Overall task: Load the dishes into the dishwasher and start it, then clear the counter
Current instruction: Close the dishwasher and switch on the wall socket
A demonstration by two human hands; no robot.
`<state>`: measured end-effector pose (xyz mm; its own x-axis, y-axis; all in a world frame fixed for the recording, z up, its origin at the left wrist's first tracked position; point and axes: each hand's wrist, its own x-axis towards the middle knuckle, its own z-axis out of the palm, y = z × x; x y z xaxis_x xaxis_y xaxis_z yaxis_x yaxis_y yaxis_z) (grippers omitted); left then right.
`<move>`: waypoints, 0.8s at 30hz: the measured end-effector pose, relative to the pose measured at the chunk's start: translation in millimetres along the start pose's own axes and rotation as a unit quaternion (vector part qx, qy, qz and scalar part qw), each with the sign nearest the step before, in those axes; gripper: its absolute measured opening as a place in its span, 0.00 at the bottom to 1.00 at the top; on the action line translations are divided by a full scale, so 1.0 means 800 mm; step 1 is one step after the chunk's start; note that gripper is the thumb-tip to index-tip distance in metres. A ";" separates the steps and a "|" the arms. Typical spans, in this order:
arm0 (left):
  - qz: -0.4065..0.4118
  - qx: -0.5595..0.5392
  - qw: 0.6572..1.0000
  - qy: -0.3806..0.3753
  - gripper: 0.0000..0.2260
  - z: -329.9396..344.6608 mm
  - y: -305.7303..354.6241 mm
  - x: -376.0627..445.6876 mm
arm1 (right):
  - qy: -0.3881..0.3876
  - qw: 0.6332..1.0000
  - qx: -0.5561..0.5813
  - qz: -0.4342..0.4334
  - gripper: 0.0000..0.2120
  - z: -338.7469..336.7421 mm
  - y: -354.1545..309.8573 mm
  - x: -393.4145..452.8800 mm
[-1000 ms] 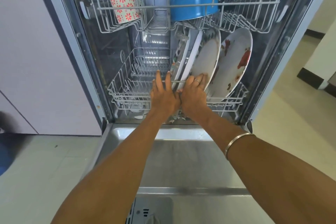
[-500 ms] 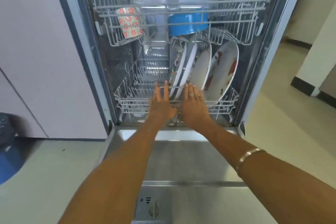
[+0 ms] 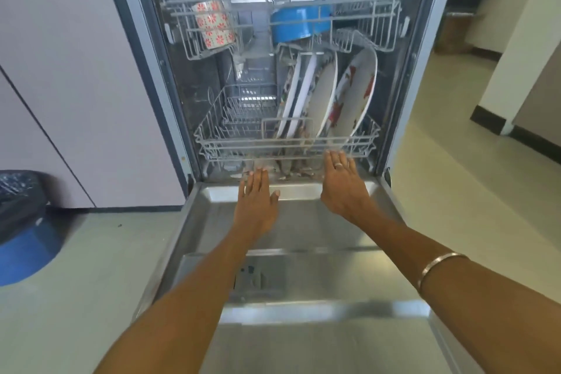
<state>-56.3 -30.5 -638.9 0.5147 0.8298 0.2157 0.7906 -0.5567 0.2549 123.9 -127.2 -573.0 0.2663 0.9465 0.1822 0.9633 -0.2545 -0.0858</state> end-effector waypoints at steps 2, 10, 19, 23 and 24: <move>0.005 -0.018 1.000 -0.013 0.27 0.002 0.002 -0.012 | 0.000 1.000 0.025 0.003 0.34 0.017 -0.005 -0.014; 0.004 -0.024 0.995 -0.094 0.25 0.001 0.019 -0.092 | -0.072 0.995 0.071 0.024 0.29 0.026 -0.024 -0.075; -0.033 -0.037 0.984 -0.170 0.25 -0.073 0.064 -0.191 | -0.212 0.970 0.098 0.063 0.29 -0.030 -0.035 -0.165; -0.051 -0.054 0.973 -0.218 0.24 -0.109 0.092 -0.234 | -0.246 0.962 0.093 0.073 0.28 -0.059 -0.033 -0.211; -0.059 -0.064 0.969 -0.230 0.24 -0.116 0.098 -0.246 | -0.260 0.958 0.094 0.074 0.28 -0.064 -0.032 -0.223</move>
<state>-126.3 -241.2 -574.0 0.5400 0.8009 -0.2585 0.8204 -0.4325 0.3740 53.5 -299.5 -553.1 0.2988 0.8861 -0.3543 0.8800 -0.3995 -0.2570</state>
